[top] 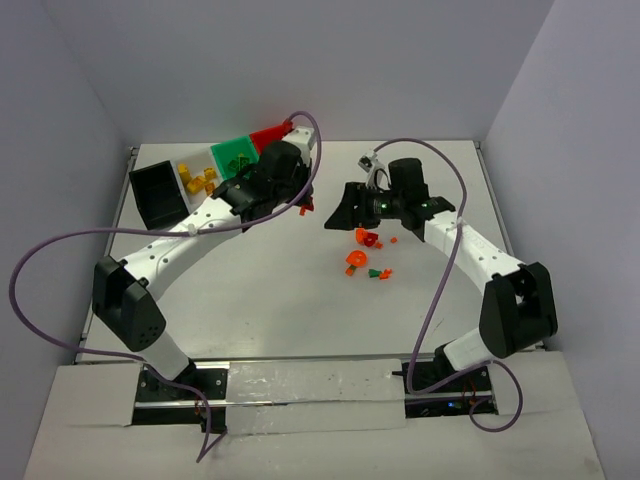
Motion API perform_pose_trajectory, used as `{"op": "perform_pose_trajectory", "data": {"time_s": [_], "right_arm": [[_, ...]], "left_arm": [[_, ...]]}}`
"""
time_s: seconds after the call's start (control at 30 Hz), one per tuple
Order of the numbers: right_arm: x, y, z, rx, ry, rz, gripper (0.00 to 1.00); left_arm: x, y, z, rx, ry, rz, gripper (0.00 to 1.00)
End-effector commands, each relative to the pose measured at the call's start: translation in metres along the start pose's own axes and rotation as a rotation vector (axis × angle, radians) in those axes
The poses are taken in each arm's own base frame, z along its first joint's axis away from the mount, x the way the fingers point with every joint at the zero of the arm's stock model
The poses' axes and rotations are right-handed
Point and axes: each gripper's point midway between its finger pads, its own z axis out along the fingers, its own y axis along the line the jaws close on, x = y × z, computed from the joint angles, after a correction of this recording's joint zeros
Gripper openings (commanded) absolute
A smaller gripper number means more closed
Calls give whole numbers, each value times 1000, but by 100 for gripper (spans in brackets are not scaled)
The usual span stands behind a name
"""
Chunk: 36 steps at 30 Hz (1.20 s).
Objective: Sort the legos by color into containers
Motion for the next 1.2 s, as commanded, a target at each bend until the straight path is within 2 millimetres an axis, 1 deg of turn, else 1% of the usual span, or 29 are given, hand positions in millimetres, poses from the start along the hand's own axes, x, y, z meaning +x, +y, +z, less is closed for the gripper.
{"op": "perform_pose_trajectory", "data": {"time_s": [0.0, 0.1, 0.23, 0.47, 0.57, 0.7, 0.8, 0.87, 0.9, 0.93, 1.0, 1.1, 1.13, 1.17], "right_arm": [[-32, 40, 6, -144, -68, -46, 83], [-35, 51, 12, -177, -83, -64, 83], [-38, 61, 21, -210, -81, -65, 79], [-41, 65, 33, -219, -65, -50, 68], [-43, 64, 34, -218, -66, -48, 60], [-46, 66, 35, -231, -81, -56, 45], [-45, 68, 33, -242, -85, -65, 40], [-45, 70, 31, -249, -89, -69, 33], [-45, 70, 31, -250, -91, -71, 33], [-45, 71, 30, -254, -92, -74, 30], [-43, 72, 29, -258, -91, -79, 21], [-43, 75, 25, -261, -97, -92, 9], [-43, 76, 23, -258, -99, -97, 1], [-42, 75, 23, -253, -99, -104, 0]], "left_arm": [[-7, -3, -8, 16, -26, -49, 0], [-6, -8, -11, 43, -21, -57, 0], [-4, -16, -12, 81, -2, -71, 0], [-1, -22, -13, 117, 14, -82, 0], [-2, -23, -14, 125, 12, -86, 0], [-1, -25, -15, 135, 12, -88, 0], [0, -23, -15, 132, 15, -87, 0], [4, -20, -14, 125, 20, -88, 0], [4, -19, -14, 123, 20, -86, 0], [6, -16, -12, 113, 23, -86, 0], [11, -7, -10, 85, 30, -84, 0], [17, 14, -6, 14, 35, -74, 0], [17, 26, -5, -37, 29, -65, 0], [18, 40, -5, -77, 22, -66, 0]]}}
